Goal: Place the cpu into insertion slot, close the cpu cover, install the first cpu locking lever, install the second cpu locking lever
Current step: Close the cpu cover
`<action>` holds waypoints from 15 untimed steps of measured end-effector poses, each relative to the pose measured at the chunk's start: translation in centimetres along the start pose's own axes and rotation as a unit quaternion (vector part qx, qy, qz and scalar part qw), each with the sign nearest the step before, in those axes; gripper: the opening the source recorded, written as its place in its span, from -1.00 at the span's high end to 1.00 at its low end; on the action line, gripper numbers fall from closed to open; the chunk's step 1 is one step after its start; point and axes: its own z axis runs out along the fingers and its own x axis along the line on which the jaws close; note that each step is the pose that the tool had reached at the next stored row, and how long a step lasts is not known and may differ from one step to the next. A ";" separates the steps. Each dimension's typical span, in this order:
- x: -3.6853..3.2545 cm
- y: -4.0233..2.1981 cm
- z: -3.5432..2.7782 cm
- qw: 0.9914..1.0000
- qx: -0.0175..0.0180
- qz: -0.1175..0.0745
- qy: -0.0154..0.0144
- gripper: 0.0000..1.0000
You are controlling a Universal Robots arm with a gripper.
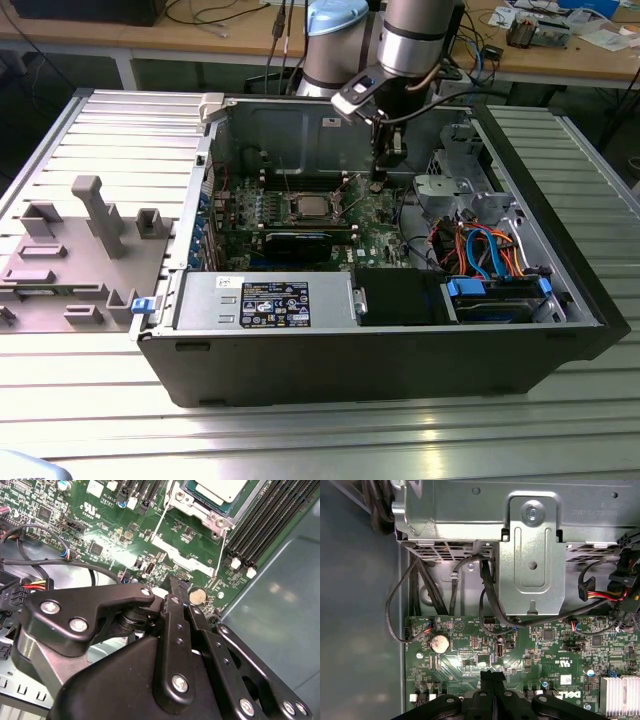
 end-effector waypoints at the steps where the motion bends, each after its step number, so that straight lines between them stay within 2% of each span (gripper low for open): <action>1: 0.00 0.00 0.07 1.000 0.000 0.000 0.000 0.79; 15: 0.03 0.01 0.53 1.000 0.000 0.000 0.000 0.79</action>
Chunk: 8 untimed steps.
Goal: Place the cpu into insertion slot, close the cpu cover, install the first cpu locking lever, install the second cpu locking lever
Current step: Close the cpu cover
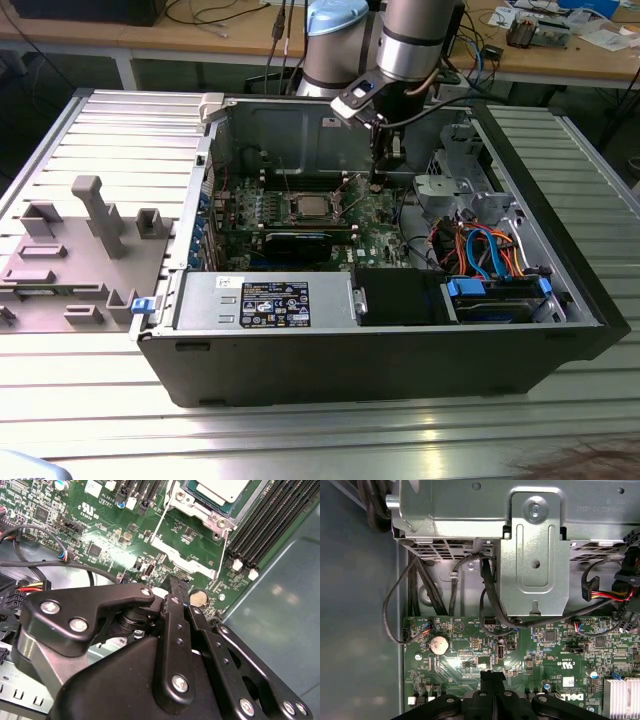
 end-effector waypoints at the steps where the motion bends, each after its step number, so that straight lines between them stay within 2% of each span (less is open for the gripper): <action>1: 0.00 0.00 0.02 1.000 0.000 0.000 0.000 0.79; 8: 0.01 0.01 0.17 1.000 0.000 0.000 0.000 0.79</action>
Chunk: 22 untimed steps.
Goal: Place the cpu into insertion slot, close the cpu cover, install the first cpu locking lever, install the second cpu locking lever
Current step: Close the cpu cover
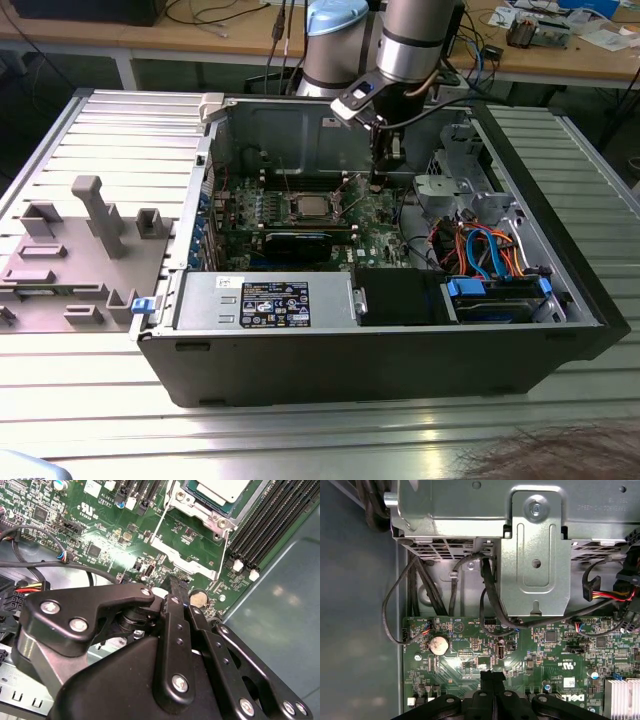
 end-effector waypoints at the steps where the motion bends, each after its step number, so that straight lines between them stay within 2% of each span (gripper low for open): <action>1: 0.00 0.00 0.03 1.000 0.000 0.000 0.000 0.79; 14: 0.02 0.01 0.39 1.000 0.000 0.000 0.000 0.79; 18: 0.04 0.00 0.83 1.000 0.000 0.000 0.000 0.79; 22: 0.06 -0.47 1.06 1.000 0.000 0.000 0.000 0.79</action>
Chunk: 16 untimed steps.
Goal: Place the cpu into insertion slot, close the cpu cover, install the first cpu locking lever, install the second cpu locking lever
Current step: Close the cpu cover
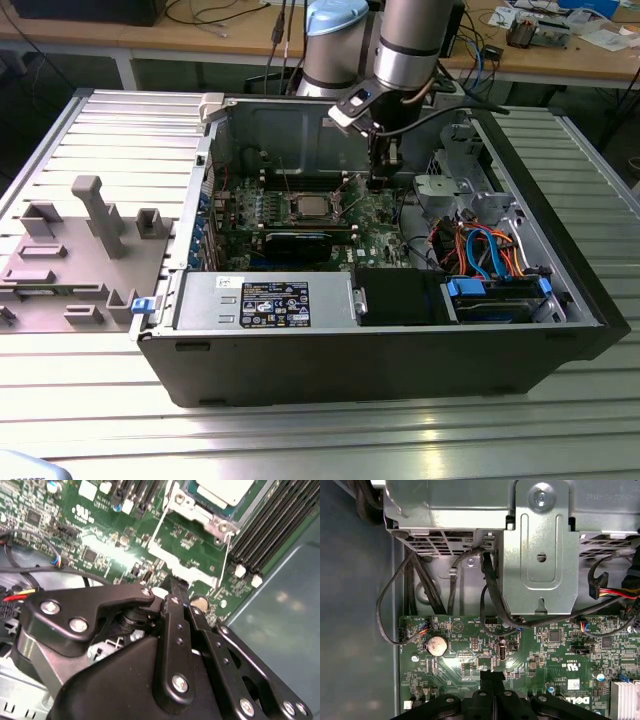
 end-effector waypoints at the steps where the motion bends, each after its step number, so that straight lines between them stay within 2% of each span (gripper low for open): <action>1: 0.00 -0.17 0.02 1.000 0.000 0.000 0.000 0.79; 5: 0.00 -1.11 0.04 1.000 0.000 0.000 0.000 0.79; 16: 0.02 -3.07 0.11 1.000 0.000 0.000 0.000 0.79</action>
